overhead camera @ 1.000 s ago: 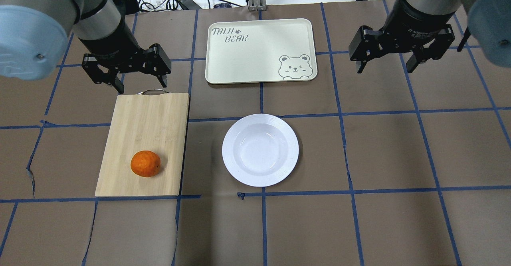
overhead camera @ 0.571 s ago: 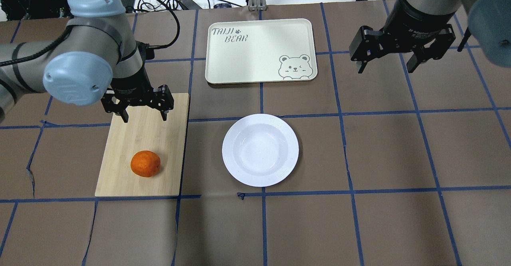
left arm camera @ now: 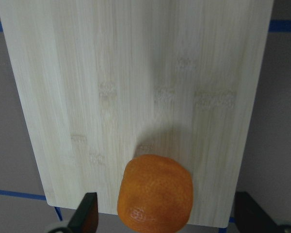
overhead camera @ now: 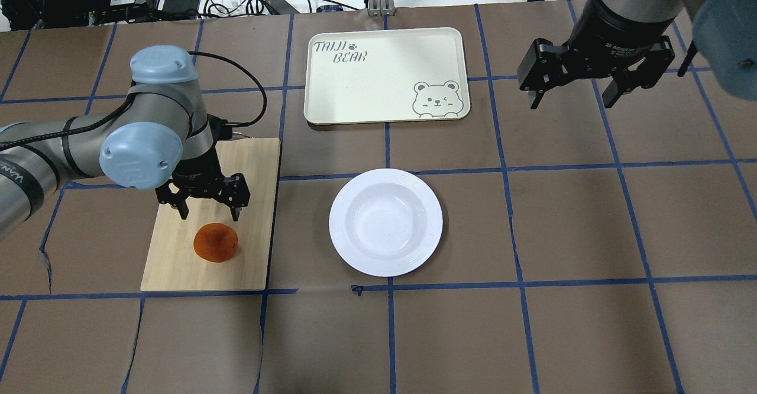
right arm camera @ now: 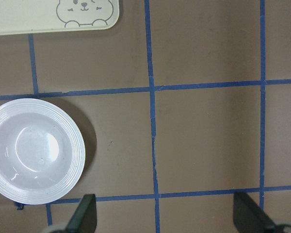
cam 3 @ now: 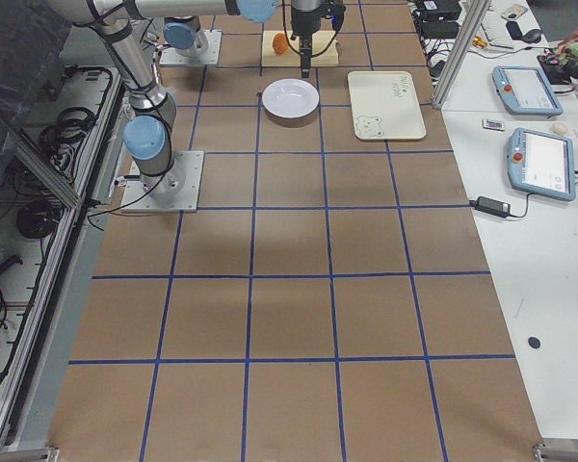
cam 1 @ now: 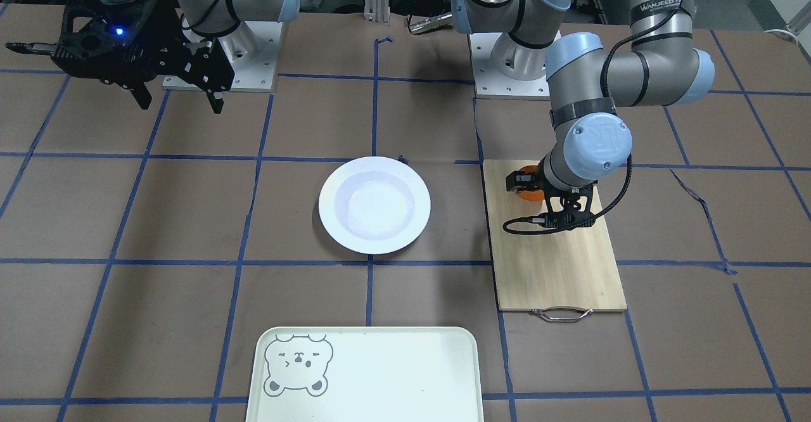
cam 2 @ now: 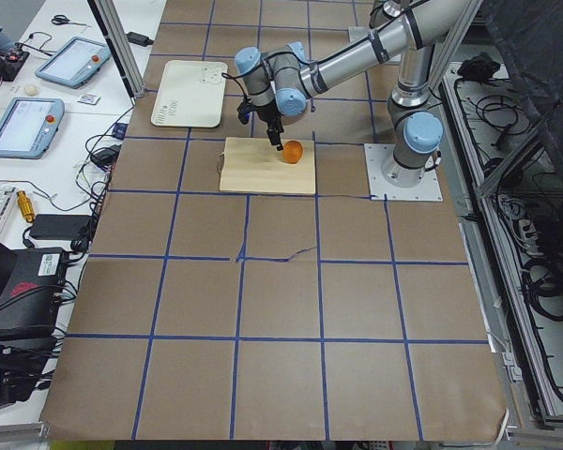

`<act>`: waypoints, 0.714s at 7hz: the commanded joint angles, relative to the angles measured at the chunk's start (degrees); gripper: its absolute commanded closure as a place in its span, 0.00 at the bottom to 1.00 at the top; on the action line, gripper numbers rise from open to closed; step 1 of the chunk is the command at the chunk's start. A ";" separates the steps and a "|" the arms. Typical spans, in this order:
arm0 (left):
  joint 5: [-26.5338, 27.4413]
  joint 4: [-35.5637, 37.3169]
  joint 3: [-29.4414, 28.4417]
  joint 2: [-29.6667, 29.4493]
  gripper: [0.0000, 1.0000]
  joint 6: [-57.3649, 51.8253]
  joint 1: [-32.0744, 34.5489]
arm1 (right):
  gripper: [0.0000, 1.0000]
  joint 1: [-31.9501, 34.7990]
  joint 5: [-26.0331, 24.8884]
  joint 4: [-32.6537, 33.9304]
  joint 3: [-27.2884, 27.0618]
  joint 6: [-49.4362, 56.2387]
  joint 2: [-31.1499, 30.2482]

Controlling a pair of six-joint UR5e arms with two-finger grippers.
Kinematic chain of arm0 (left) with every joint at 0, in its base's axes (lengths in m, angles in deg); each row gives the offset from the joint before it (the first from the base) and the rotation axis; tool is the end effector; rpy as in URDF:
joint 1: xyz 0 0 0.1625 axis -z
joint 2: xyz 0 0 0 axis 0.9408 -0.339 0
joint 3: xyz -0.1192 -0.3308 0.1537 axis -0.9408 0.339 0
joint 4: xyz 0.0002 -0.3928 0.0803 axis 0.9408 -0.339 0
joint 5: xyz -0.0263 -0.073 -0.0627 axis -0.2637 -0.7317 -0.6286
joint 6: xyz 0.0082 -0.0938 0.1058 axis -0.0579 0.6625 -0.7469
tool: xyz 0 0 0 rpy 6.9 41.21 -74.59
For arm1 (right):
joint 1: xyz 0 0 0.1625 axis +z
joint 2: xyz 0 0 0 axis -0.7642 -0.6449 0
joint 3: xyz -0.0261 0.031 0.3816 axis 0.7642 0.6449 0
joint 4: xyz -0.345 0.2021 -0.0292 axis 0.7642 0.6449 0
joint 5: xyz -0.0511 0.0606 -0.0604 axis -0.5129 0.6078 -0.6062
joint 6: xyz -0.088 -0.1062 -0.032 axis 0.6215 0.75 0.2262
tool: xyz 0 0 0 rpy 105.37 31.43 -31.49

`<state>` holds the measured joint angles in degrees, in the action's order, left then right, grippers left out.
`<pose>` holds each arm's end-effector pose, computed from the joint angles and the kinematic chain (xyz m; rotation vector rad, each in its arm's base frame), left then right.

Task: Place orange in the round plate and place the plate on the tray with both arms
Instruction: 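Lower the left gripper onto the orange on the bamboo board, then grasp the orange with the left gripper and carry it onto the white plate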

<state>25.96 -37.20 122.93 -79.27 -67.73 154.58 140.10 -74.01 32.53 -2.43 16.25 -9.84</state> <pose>-0.0657 -0.4505 0.1570 0.0194 2.9548 0.5535 0.1340 -0.4577 0.4282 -0.0724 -3.1319 0.0721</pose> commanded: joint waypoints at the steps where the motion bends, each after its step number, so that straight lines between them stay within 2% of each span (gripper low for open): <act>1: -0.17 0.59 1.88 -0.92 0.03 -3.57 -0.55 | 0.00 0.00 0.00 0.00 -0.08 0.00 0.00; 2: -0.61 0.50 1.97 -1.53 0.19 -3.76 -0.55 | 0.00 0.00 0.00 0.00 -0.08 0.00 0.09; 3: -1.05 0.50 2.49 -1.89 0.25 -4.19 -0.64 | 0.00 0.00 -0.09 0.00 0.01 0.00 0.09; 4: -0.96 0.50 2.58 -2.15 0.37 -4.98 -0.64 | 0.00 0.00 0.00 0.00 -0.08 0.00 0.00; 5: -1.05 0.50 2.15 -2.15 0.58 -4.99 -0.64 | 0.00 0.00 0.00 0.00 -0.08 0.00 0.00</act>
<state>25.02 -36.69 125.26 -81.24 -72.39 153.95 140.10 -74.03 32.53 -2.49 16.25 -9.81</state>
